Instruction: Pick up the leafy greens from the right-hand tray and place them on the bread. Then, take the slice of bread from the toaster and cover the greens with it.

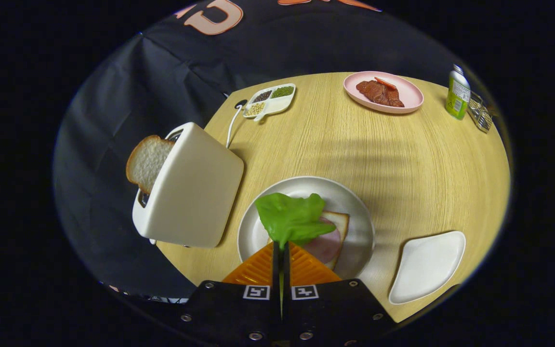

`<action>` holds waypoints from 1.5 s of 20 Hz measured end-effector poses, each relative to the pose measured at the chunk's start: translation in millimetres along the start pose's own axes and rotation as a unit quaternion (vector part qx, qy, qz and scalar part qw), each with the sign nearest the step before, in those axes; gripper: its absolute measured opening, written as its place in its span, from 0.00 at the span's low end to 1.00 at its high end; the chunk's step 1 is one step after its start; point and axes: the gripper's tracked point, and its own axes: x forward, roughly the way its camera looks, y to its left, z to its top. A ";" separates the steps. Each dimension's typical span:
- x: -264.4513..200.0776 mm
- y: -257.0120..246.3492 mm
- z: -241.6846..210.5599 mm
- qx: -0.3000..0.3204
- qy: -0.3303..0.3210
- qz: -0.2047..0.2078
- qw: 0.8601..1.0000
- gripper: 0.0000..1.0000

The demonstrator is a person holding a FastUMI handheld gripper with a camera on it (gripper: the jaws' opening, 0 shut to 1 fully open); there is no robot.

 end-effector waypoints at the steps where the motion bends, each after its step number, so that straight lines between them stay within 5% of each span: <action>1: 6.7 -6.4 -3.1 -0.006 0.007 -0.013 1.000 0.02; 5: 17.6 -20.6 -3.0 -0.037 0.007 -0.048 0.998 0.06; 6: 17.7 -26.1 -1.8 -0.043 0.006 -0.059 0.997 0.17; 11: 13.6 -26.4 5.8 -0.058 -0.010 -0.074 0.996 0.40; 16: -10.9 -0.8 37.7 -0.060 -0.043 -0.067 0.995 0.80; 30: -78.3 137.1 136.6 -0.065 -0.081 -0.073 0.992 0.89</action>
